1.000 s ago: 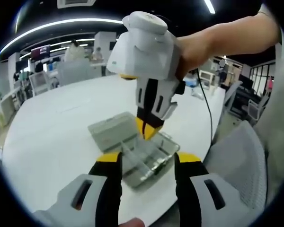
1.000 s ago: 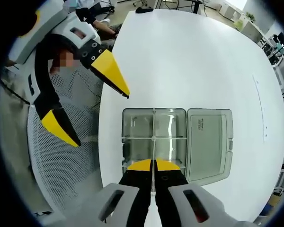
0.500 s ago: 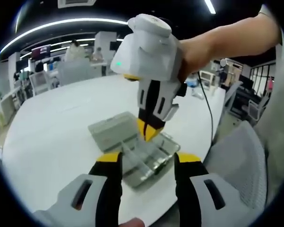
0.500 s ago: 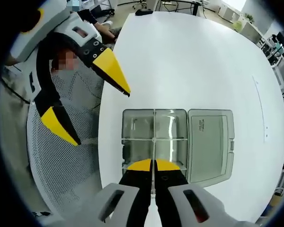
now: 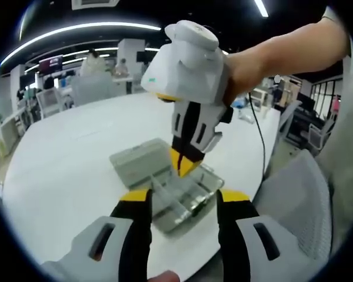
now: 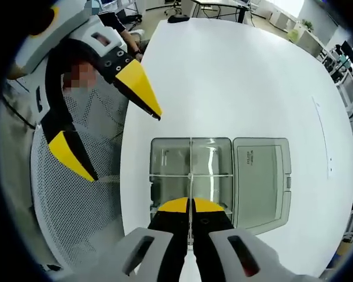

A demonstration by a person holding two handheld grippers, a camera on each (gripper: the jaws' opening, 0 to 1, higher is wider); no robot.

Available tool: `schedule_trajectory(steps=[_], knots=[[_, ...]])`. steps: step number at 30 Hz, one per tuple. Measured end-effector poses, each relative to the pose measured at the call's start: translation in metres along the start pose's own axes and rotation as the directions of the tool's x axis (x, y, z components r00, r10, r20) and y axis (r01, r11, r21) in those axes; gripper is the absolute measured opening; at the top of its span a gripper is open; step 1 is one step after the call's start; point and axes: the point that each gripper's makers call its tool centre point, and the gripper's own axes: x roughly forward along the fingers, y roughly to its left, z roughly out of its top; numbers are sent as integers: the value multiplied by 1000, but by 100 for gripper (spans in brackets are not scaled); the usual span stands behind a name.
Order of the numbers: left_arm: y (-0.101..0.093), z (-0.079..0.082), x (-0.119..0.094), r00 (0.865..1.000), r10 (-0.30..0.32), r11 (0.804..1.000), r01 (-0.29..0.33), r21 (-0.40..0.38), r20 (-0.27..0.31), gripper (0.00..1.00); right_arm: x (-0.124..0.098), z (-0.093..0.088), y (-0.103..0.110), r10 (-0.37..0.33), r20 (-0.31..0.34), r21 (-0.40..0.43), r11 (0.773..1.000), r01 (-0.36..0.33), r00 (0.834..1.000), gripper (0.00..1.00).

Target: Insert the divider into the dual guide fixture by aligning both edges with the guide slots and pushing it downward to the bottom, including one-sided entry, uneven engagement, binding, and posture correction.

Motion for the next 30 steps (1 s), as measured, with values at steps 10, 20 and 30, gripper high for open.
schedule_trajectory(steps=[10,20,30], knots=[[-2,3,0,1000,1,1000,-1,2,6,42,-5,6,-1,-12,40,41,999,10,999,0],[-5,1,-1,1000,-3,1000,3,2,2,42,0,2,4,-14,80,24,1000,12,997,0],[-6,4,-1,1000,-10,1000,10,13,0,42,-6,1,3,-18,175,12,1000,16,984,0]])
